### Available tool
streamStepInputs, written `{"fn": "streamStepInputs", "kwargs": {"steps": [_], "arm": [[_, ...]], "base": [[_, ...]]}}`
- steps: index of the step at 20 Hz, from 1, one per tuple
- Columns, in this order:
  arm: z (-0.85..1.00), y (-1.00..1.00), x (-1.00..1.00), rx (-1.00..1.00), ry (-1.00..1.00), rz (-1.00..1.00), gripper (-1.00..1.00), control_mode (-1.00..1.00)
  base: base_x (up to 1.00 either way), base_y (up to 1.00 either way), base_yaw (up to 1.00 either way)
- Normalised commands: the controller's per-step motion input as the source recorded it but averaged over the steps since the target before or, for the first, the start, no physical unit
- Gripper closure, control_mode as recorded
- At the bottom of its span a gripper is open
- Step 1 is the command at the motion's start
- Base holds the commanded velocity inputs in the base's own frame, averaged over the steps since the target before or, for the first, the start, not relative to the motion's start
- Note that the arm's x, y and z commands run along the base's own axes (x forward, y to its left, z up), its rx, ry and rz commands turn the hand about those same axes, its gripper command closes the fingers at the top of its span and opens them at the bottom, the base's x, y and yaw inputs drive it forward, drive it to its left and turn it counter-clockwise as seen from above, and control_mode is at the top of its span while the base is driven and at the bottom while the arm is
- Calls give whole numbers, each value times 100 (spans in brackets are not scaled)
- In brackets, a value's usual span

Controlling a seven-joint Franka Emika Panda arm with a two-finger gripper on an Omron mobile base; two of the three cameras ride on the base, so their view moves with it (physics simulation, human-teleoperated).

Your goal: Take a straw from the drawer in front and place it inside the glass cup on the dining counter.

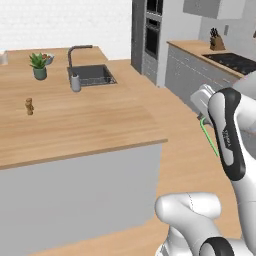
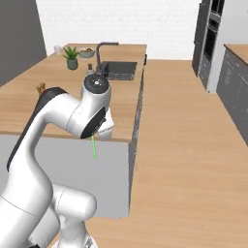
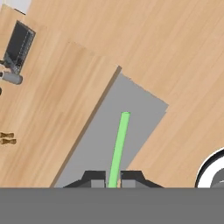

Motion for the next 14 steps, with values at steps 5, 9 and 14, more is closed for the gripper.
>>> {"fn": "streamStepInputs", "kwargs": {"steps": [5, 9, 14], "arm": [[0, 0, 0, 0, 0, 0, 100, 100], [0, 0, 0, 0, 0, 0, 100, 100], [0, 0, 0, 0, 0, 0, 100, 100]], "base": [[-25, 100, 1], [-5, 100, 0], [0, 100, 0]]}}
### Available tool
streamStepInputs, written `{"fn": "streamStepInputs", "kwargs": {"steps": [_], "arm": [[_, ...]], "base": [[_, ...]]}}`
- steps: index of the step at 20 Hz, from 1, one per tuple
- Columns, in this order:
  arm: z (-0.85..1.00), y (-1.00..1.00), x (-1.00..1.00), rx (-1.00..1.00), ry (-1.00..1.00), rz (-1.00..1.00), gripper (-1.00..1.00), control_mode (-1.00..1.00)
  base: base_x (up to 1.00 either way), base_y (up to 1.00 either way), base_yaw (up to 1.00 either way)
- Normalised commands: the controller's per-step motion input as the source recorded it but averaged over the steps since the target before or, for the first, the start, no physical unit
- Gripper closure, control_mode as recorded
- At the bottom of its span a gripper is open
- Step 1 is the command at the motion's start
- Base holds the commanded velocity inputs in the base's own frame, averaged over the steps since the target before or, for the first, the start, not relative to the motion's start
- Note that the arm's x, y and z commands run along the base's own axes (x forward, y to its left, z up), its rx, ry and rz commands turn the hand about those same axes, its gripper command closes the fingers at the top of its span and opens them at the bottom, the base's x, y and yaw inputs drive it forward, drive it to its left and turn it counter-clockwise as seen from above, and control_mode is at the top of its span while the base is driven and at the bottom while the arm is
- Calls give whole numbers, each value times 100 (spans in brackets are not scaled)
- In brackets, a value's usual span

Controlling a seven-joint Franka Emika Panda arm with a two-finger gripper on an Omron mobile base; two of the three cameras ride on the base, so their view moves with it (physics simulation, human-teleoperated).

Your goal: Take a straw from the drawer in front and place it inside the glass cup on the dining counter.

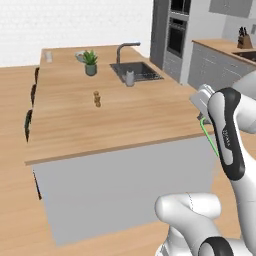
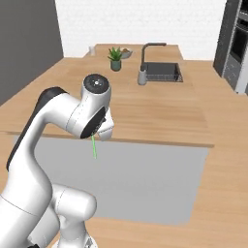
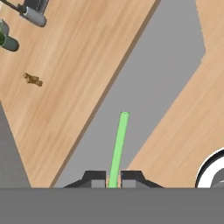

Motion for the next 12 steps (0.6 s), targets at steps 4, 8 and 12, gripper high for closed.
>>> {"fn": "streamStepInputs", "kwargs": {"steps": [4, 8, 12], "arm": [[0, 0, 0, 0, 0, 0, 100, 100], [0, 0, 0, 0, 0, 0, 100, 100], [0, 0, 0, 0, 0, 0, 100, 100]], "base": [[-3, 100, 0], [-2, 100, 0], [0, 100, 0]]}}
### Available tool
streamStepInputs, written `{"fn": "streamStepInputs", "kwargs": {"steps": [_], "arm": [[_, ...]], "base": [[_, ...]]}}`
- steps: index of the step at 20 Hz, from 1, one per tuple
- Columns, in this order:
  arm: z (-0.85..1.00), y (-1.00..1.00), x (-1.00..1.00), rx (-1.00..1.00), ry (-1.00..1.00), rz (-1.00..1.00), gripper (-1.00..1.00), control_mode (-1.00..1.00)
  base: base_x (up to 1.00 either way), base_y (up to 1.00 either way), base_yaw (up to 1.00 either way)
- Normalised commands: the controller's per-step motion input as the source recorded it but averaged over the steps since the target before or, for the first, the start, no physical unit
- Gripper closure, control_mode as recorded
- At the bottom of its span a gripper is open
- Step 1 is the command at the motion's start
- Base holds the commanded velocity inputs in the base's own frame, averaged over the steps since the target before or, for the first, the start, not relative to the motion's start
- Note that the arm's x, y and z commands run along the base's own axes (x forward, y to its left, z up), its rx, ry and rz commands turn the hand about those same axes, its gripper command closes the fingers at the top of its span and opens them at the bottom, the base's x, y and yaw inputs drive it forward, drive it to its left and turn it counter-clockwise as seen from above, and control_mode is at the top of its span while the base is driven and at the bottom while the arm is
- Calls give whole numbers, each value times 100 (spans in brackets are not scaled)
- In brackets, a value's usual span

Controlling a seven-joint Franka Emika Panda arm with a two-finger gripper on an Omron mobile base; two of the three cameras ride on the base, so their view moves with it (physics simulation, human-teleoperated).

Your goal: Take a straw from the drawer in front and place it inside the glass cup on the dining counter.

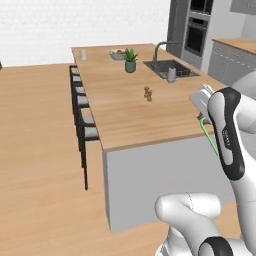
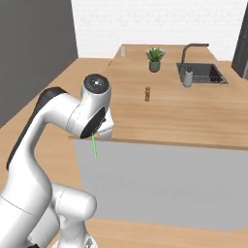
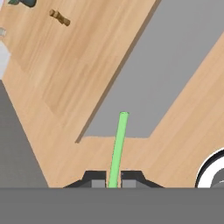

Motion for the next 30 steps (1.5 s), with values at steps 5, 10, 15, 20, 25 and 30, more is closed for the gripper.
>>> {"fn": "streamStepInputs", "kwargs": {"steps": [5, 10, 15, 20, 25, 30], "arm": [[0, 0, 0, 0, 0, 0, 100, 100], [0, 0, 0, 0, 0, 0, 100, 100], [0, 0, 0, 0, 0, 0, 100, 100], [0, 0, 0, 0, 0, 0, 100, 100], [0, 0, 0, 0, 0, 0, 100, 100], [0, 0, 0, 0, 0, 0, 100, 100]], "base": [[5, 100, 0], [32, 100, 0], [88, 100, 0], [100, 100, 0], [100, 100, 0], [100, 100, -2]]}}
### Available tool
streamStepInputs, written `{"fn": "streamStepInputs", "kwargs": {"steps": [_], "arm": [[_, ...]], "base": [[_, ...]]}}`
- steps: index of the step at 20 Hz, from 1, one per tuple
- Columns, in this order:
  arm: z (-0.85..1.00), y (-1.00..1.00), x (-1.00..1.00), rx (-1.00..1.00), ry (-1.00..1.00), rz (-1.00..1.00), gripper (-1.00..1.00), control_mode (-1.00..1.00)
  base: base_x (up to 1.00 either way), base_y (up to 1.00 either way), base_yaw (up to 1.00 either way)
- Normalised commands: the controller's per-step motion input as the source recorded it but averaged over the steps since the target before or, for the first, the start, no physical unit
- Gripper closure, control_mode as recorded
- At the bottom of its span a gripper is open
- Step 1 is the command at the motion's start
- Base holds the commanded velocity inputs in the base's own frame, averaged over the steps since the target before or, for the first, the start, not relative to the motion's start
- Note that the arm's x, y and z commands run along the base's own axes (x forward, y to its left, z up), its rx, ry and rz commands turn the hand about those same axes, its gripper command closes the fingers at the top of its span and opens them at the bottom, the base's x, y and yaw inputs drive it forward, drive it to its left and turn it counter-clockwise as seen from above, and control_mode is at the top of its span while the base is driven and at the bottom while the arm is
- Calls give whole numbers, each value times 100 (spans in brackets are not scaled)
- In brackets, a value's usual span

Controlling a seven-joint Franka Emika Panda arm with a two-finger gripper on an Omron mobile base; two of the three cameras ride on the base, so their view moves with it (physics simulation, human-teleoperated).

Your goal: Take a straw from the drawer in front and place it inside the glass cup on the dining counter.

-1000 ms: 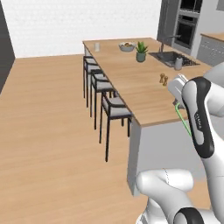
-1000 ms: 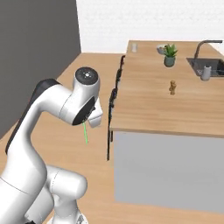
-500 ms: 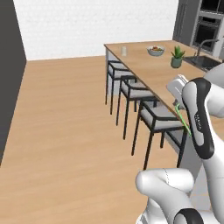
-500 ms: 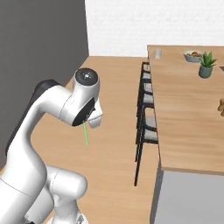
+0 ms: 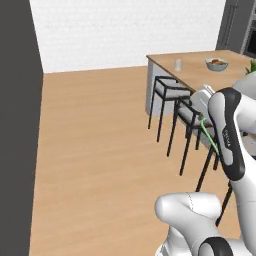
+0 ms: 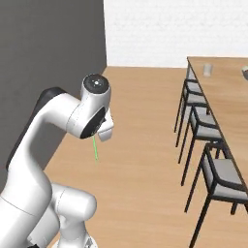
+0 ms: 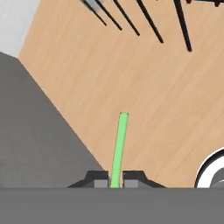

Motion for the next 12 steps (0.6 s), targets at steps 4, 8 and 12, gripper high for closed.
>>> {"fn": "streamStepInputs", "kwargs": {"steps": [4, 8, 12], "arm": [[0, 0, 0, 0, 0, 0, 100, 100], [0, 0, 0, 0, 0, 0, 100, 100], [0, 0, 0, 0, 0, 0, 100, 100]], "base": [[100, 92, -13], [100, 71, -26], [100, 62, -36]]}}
